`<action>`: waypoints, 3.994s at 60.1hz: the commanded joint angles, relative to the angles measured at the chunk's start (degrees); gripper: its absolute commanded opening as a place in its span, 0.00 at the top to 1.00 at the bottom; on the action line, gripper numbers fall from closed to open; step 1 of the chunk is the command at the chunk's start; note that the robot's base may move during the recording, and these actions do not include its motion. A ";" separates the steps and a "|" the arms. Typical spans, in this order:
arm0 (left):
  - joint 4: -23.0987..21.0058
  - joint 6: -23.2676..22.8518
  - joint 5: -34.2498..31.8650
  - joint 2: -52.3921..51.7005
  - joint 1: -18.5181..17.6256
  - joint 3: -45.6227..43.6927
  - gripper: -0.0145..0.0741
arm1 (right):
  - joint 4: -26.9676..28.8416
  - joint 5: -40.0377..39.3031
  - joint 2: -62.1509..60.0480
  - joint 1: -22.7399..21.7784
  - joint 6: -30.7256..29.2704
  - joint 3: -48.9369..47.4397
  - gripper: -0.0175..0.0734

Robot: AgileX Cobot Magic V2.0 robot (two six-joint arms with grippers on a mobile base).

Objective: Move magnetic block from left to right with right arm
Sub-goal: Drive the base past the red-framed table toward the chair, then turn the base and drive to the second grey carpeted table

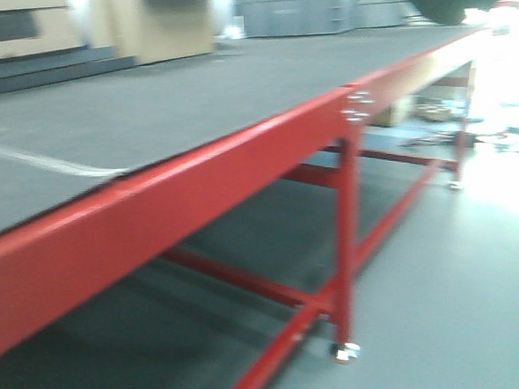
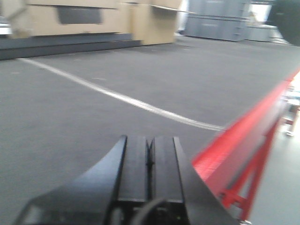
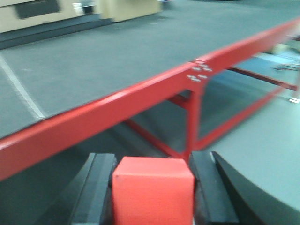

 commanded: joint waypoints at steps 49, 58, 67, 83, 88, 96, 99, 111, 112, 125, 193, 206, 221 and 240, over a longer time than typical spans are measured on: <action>0.00 -0.47 -5.18 -0.74 0.07 0.53 0.97 | -1.11 -5.40 0.89 -0.41 -0.48 -1.30 0.70; 0.00 -0.47 -5.18 -0.74 0.07 0.53 0.97 | -1.11 -5.40 0.89 -0.41 -0.48 -1.30 0.70; 0.00 -0.47 -5.18 -0.74 0.17 0.53 0.97 | -1.11 -5.40 0.89 -0.41 -0.48 -1.30 0.70; 0.00 -0.47 -5.18 -0.86 0.07 0.53 0.97 | -1.11 -5.40 0.89 -0.41 -0.48 -1.30 0.70; 0.00 -0.47 -5.18 -0.86 -0.03 0.53 0.97 | -1.11 -5.33 0.98 -0.41 -0.48 -1.30 0.70; 0.00 -0.47 -5.18 -0.86 -0.87 0.53 0.97 | -1.11 -5.33 0.78 -0.41 -0.48 -1.30 0.70; 0.00 -0.47 -5.18 -0.86 -0.99 0.53 0.97 | -1.11 -5.33 0.78 -0.41 -0.48 -1.30 0.70; 0.00 -0.47 -5.18 -0.86 -0.84 0.53 0.97 | -1.11 -5.38 0.78 -0.41 -0.48 -1.30 0.70; 0.00 -0.47 -5.18 -0.86 -0.96 0.53 0.97 | -1.11 -5.38 0.78 -0.41 -0.48 -1.30 0.70; 0.00 -0.47 -5.18 -0.86 -1.21 0.53 0.97 | -1.11 -5.38 0.78 -0.41 -0.48 -1.30 0.70; 0.00 -0.47 -5.18 -0.86 -3.17 0.53 0.97 | -1.11 -5.35 0.78 -0.41 -0.48 -1.30 0.70; 0.00 -0.47 -5.18 -0.86 -3.17 0.53 0.97 | -1.11 -5.40 0.85 -0.41 -0.48 -1.30 0.70; 0.00 -0.47 -5.18 -0.86 -3.17 0.53 0.97 | -1.11 -5.36 0.85 -0.41 -0.48 -1.30 0.70; 0.00 -0.47 -5.18 -0.86 -3.17 0.53 0.97 | -1.11 -5.36 0.85 -0.41 -0.48 -1.30 0.70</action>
